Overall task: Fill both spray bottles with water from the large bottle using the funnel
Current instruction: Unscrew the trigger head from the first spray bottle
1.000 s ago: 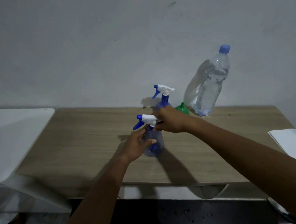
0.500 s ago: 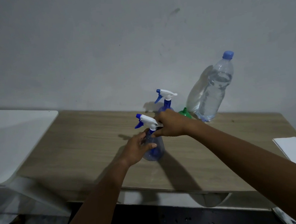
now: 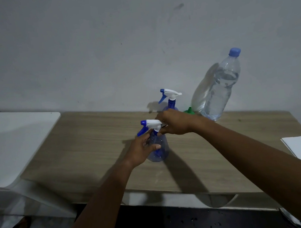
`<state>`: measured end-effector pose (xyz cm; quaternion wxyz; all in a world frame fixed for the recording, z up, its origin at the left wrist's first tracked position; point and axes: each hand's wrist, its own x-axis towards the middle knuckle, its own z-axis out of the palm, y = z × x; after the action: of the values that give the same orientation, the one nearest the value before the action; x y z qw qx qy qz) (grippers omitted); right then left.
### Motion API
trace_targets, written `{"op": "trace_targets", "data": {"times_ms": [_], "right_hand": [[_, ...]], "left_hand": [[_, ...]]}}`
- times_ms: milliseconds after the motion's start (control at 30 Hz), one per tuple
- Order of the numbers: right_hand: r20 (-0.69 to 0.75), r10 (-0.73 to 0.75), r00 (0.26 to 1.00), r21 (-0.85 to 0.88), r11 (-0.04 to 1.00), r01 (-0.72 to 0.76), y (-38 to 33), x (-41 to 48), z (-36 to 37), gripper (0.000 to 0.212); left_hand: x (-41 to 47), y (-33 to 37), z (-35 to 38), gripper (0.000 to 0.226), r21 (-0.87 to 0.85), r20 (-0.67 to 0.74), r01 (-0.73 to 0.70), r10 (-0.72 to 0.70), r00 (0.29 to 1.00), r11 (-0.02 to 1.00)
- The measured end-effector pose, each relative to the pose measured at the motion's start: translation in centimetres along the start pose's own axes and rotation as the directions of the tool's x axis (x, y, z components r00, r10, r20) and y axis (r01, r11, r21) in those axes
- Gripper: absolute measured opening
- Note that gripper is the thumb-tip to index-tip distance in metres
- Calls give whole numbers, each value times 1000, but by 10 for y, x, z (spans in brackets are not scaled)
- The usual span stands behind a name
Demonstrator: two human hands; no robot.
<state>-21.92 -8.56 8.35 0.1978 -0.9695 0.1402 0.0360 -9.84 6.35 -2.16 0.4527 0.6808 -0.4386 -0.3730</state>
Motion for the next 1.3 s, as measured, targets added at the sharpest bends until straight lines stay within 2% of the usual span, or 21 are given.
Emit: {"op": "trace_targets", "data": {"times_ms": [133,267,333,400,500,600,700,767,800,867,1000,1200,1300], "right_hand": [[-49,1,999,96,995,4,1,-1,-9,21],[-206,2,978,176,984,35,-11,-1,-42,28],[-333,32,943,225,973,47,-14,-1,-51,30],[-449,118,886,378,923,69,-13,-1,-55,27],[-534,230,814,614,767,187,-15,-2,-68,26],[-588,287,757,683,677,274,-22,-4,-89,28],[-634,308,710,643,720,262,-24,1,-104,34],[-659,301,690,528,838,138,-20,7,-100,33],[-655,290,698,449,892,50,-15,10,-91,32],[-601,292,744,333,938,-99,-2,14,-62,30],[-431,386,815,271,917,-291,36,12,11,28],[-252,456,853,372,860,-350,76,17,81,25],[-172,445,879,355,860,-366,81,22,93,28]], "left_hand": [[2,-2,-3,56,-33,-5,2,-2,1000,999],[6,-5,-9,62,-75,-9,2,-2,1000,997],[8,-6,-11,64,-78,-2,2,-2,1000,997],[10,-7,-13,64,-80,-8,-3,2,1000,997],[16,-9,-19,63,-78,-21,9,-10,1000,997],[22,-10,-26,66,-80,-36,22,-25,999,997],[28,-12,-29,72,-64,-42,31,-33,999,997],[30,-14,-30,72,-67,-41,30,-33,999,997],[30,-14,-30,72,-69,-36,27,-29,999,997],[26,-15,-30,72,-77,-29,30,-32,999,997],[13,-15,-24,66,-95,-25,1,-3,1000,996],[-4,-7,-21,62,-86,-20,-34,32,999,996],[-12,-6,-19,61,-53,-1,-27,27,1000,998]]}}
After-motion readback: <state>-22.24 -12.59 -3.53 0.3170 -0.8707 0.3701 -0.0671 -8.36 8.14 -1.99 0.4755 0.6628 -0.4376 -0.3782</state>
